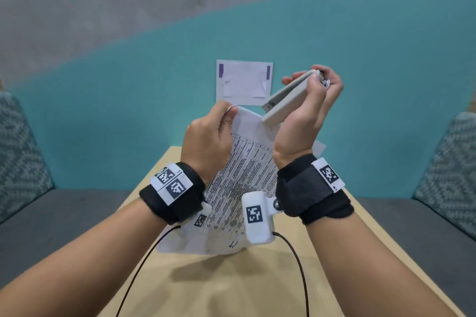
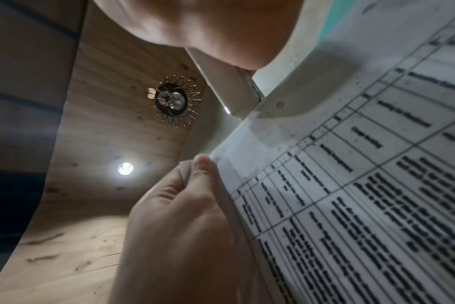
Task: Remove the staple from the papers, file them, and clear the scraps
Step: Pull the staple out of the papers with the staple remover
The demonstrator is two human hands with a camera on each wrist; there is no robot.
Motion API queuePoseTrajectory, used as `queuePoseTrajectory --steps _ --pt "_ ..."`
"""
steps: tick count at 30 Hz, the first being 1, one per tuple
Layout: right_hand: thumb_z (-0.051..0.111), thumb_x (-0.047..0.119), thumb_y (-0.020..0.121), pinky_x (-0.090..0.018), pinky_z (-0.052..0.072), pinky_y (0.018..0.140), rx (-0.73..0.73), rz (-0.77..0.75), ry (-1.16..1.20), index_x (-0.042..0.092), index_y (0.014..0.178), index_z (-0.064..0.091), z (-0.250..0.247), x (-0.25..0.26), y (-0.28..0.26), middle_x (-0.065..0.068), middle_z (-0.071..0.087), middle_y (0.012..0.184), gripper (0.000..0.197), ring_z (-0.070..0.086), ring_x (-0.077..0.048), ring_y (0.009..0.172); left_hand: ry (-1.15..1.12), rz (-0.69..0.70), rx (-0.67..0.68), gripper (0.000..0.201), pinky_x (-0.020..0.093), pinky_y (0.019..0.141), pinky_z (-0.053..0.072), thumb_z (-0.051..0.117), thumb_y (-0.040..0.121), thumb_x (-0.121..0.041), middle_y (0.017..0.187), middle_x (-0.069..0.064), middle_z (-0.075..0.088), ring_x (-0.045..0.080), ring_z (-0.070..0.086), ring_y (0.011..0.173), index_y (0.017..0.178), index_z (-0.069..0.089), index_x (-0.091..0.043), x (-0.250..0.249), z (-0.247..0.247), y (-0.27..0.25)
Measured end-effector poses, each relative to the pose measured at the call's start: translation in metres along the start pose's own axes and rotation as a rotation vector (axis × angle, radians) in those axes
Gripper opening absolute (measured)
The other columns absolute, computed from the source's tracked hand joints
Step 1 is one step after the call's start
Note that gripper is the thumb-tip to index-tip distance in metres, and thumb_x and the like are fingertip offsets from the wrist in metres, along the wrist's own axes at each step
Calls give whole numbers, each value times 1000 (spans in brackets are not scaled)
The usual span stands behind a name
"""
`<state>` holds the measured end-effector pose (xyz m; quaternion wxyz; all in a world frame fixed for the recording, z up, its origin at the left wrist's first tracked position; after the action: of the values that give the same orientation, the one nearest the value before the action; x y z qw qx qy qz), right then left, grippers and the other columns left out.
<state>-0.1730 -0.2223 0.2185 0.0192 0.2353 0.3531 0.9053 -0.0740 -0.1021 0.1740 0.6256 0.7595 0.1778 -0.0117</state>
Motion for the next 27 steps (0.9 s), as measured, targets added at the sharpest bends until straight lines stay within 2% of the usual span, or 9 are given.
queuePoseTrajectory --steps 2,5,7,12,16,21,24,27 --pt "37 18 97 -52 46 90 26 -8 -11 16 104 45 2 2 -1 -11 53 90 11 59 -36 89 8 19 3 24 38 45 43 49 104 -22 53 -2 43 32 44 46 91 63 -7 -5 0 0" --pt "36 18 97 -44 47 81 75 35 -5 16 104 45 4 0 -3 -12 52 90 12 60 -28 85 38 43 12 23 36 44 42 50 103 -21 54 -6 39 32 43 46 92 64 -6 -11 0 -1" --pt "36 20 96 -39 48 79 101 60 -20 15 105 44 7 -1 -3 -14 52 92 13 60 -26 83 48 49 20 23 37 44 43 50 103 -21 53 -6 39 33 44 46 93 64 -7 -13 2 -2" --pt "36 25 97 -39 49 77 95 108 -4 13 106 45 8 -2 0 -15 51 92 18 62 -25 78 72 73 32 32 41 44 45 44 103 -28 51 2 47 37 47 46 92 64 -6 -14 3 -2" --pt "36 26 97 -33 51 68 121 154 -11 11 108 44 8 -8 -1 -15 52 89 21 62 -23 74 95 100 37 36 43 44 46 42 102 -33 54 6 56 39 51 49 94 65 -8 -20 3 0" --pt "38 32 95 -36 53 67 164 196 -117 16 105 46 6 -17 -1 -11 55 84 20 63 -24 70 86 118 30 30 38 43 44 45 102 -30 54 3 53 36 48 47 92 64 -9 -28 0 2" --pt "39 32 92 -37 55 66 151 130 -265 17 100 46 -1 -19 5 -6 55 77 18 60 -23 68 71 62 23 29 38 43 42 45 103 -26 52 -3 42 36 45 46 90 61 -6 -24 -4 6" --pt "40 31 93 -43 55 68 106 97 -378 21 95 46 -17 -21 19 0 54 71 12 60 -18 58 6 -28 7 27 34 46 36 48 105 -23 52 -7 36 26 38 47 87 59 -6 -13 -13 11"
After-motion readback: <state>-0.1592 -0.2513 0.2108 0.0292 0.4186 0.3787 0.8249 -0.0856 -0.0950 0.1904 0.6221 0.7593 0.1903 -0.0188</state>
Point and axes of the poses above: each hand's wrist, its own y-axis towards the middle knuckle, its own z-axis out of the palm, x = y × z, the point moved 4 cm from there along y, towards the middle knuckle
